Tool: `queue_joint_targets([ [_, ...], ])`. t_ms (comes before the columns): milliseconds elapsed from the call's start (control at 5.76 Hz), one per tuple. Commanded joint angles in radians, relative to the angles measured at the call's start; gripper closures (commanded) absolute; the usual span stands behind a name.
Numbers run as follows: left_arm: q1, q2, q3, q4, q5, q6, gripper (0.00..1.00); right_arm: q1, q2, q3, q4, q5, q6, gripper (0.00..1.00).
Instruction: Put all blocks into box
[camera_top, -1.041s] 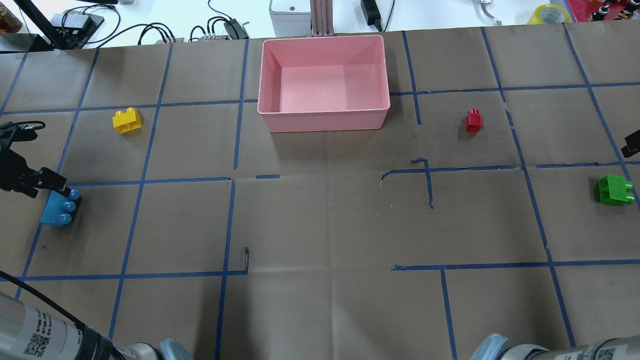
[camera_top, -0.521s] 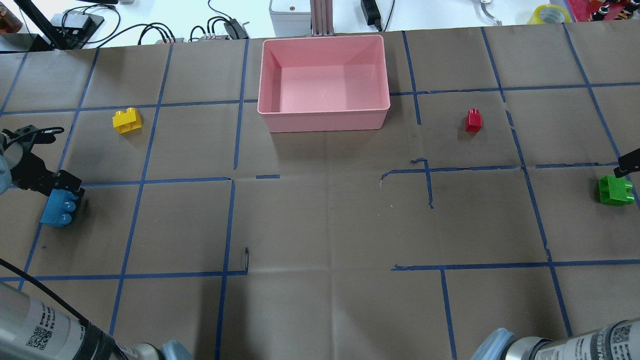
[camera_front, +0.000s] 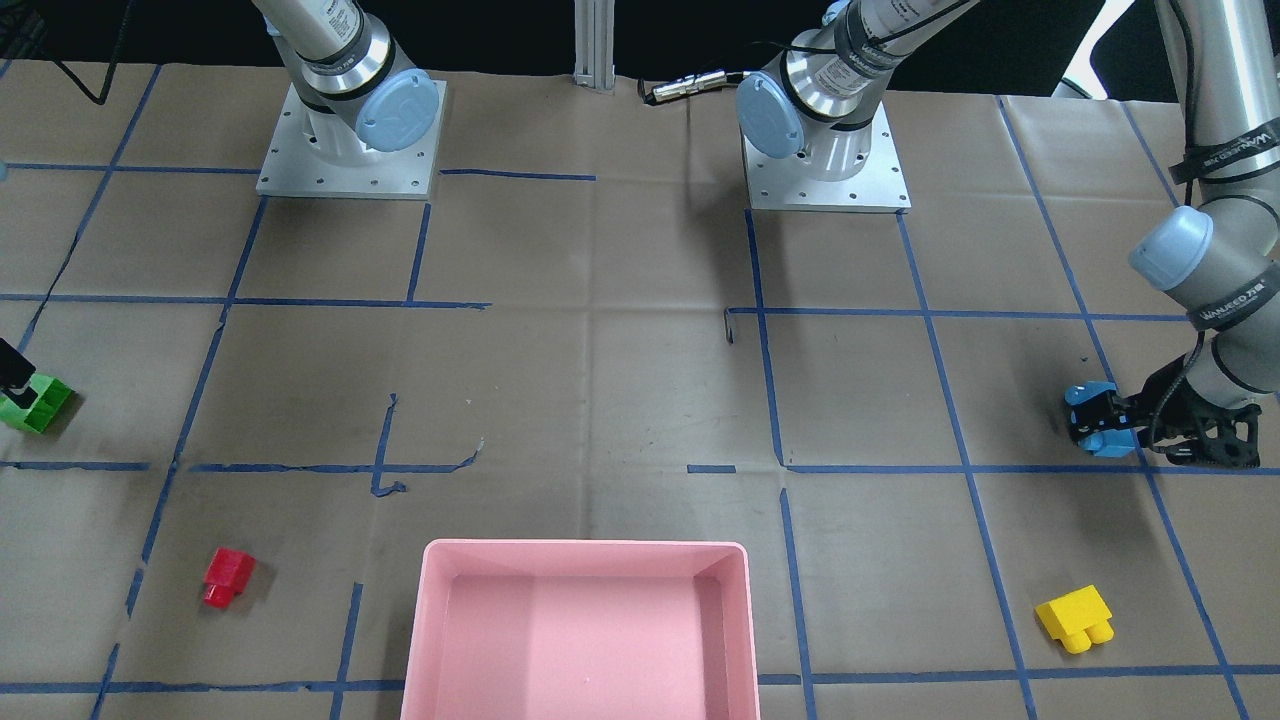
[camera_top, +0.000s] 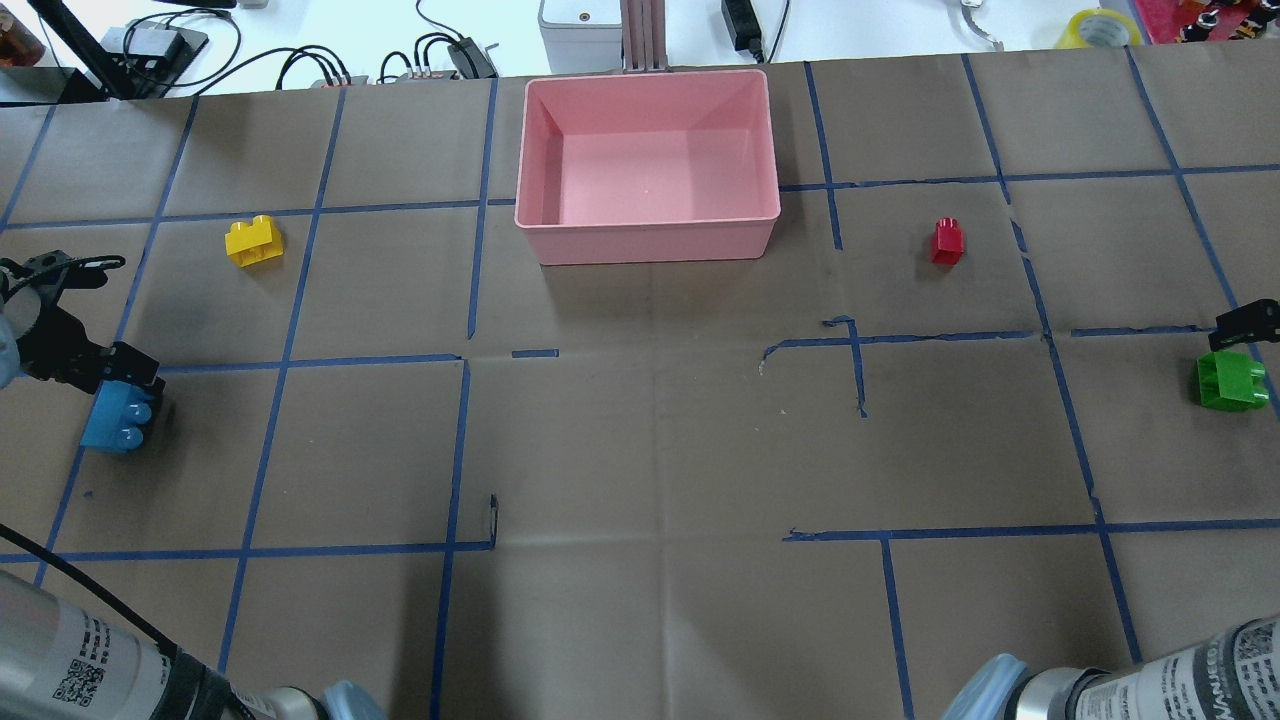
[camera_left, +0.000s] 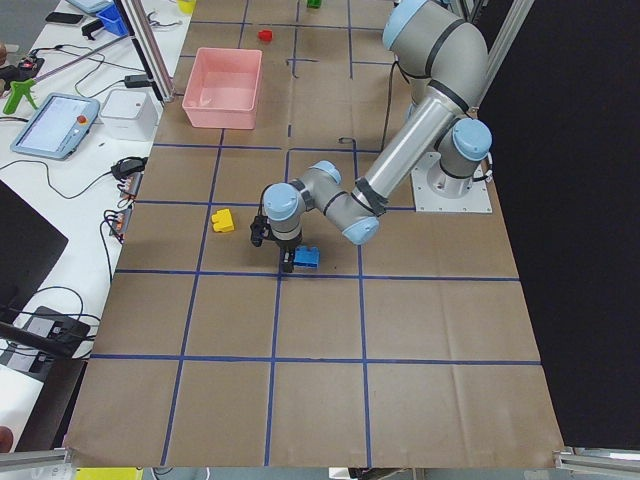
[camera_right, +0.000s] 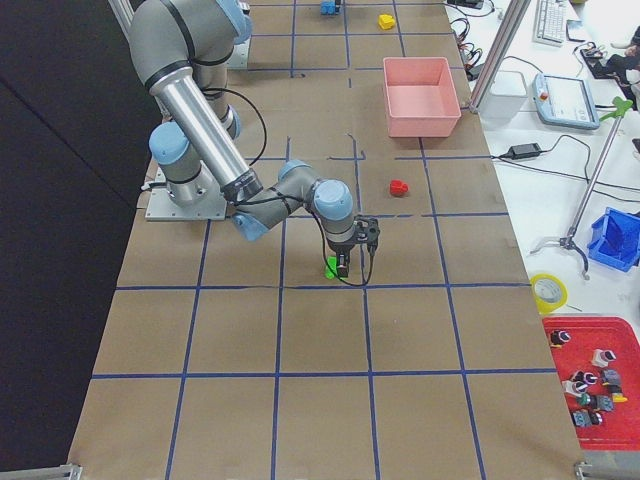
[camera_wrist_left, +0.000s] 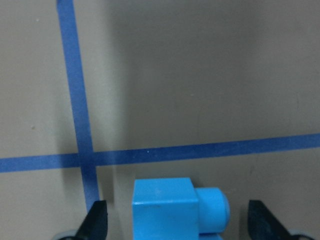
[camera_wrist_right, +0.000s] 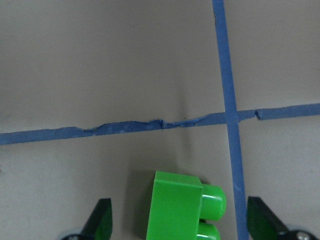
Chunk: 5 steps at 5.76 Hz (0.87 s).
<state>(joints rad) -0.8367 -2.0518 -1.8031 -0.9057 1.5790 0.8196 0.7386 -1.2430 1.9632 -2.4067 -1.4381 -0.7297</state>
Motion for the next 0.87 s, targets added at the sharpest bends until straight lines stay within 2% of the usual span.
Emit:
queue_joint_targets([
  [0, 0.002, 0.001, -0.004, -0.005, 0.001, 0.001, 0.03, -0.013, 0.011, 0.023, -0.029, 0.001, -0.002, 0.06],
  [174, 0.004, 0.001, -0.005, -0.009, 0.003, 0.001, 0.09, -0.015, 0.023, 0.034, -0.057, 0.001, -0.002, 0.06],
  [694, 0.002, 0.025, -0.004, -0.068, 0.024, -0.002, 0.45, -0.035, 0.033, 0.063, -0.069, 0.001, -0.004, 0.06],
])
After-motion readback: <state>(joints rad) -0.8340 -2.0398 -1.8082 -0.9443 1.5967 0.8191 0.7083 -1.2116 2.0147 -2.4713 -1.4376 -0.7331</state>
